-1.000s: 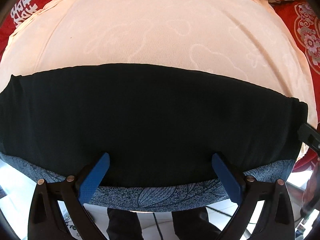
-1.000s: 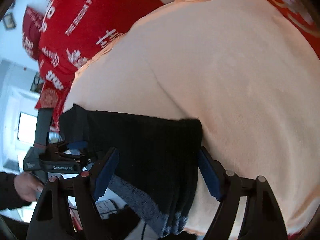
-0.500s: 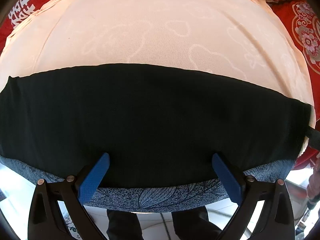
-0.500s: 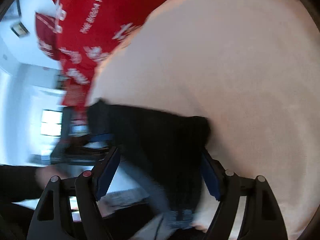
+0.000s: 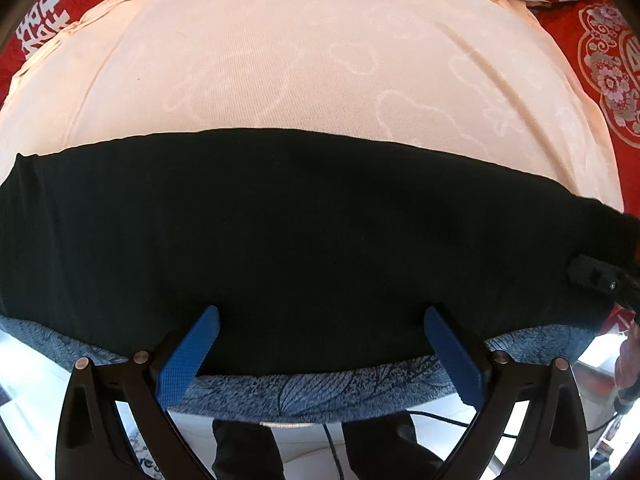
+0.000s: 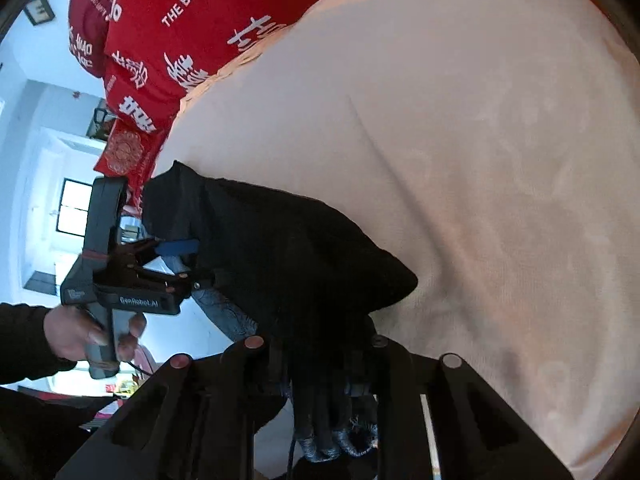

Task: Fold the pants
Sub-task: 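Grasp the waistband edge of the folded trousers with both grippers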

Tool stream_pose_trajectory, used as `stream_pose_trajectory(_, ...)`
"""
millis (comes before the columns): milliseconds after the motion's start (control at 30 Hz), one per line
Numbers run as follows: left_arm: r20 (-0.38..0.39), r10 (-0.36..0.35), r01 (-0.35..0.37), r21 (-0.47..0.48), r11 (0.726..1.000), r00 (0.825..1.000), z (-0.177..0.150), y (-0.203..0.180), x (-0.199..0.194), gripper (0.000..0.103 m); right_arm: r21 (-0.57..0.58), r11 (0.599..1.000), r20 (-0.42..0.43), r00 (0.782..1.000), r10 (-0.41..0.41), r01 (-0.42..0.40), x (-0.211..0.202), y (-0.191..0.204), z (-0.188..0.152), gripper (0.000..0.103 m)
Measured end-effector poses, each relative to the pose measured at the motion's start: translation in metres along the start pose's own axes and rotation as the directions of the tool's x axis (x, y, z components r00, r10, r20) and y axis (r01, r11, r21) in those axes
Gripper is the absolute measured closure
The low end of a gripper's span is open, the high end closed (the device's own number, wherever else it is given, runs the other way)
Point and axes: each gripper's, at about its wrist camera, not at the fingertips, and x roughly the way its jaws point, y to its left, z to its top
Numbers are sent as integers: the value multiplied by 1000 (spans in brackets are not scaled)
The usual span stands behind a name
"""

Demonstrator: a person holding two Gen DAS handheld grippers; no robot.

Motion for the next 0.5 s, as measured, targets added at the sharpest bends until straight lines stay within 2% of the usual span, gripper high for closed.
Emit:
stream_pose_trajectory(67, 42, -15, 17, -37, 999, 999, 1, 10, -14, 1, -10, 1000, 8, 1000, -9, 9, -5, 8, -2, 84)
stream_pose_trajectory(133, 73, 8, -3, -73, 997, 997, 0, 23, -23, 1, -2, 1000, 31, 999, -13, 13, -15, 17, -4, 84)
stream_pose_trajectory(200, 46, 69, -65, -98, 993, 997, -1, 35, -15, 1, 28, 1000, 56, 998, -6, 5, -24, 23, -6, 84)
stream_pose_trajectory(233, 9, 110, -109, -103, 989, 994, -1, 40, -5, 0, 40, 999, 64, 998, -3, 0, -26, 25, -7, 84)
stream_pose_trajectory(267, -11, 93, -93, -118, 989, 996, -1, 45, 5, 0, 55, 998, 69, 998, 4, -8, -28, 28, -7, 84)
stream_pose_trajectory(300, 6, 82, -81, -131, 988, 997, -1, 47, 7, 0, 67, 998, 72, 997, 5, -10, -29, 33, -7, 84)
stream_pose_trajectory(400, 18, 98, -96, -97, 991, 995, -1, 41, 7, 0, 72, 997, 79, 997, 6, -11, -33, 52, -5, 84)
stream_pose_trajectory(500, 0, 27, -27, -110, 994, 1000, -3, 49, 2, 0, 79, 996, 103, 994, 39, -47, -42, 74, -1, 84)
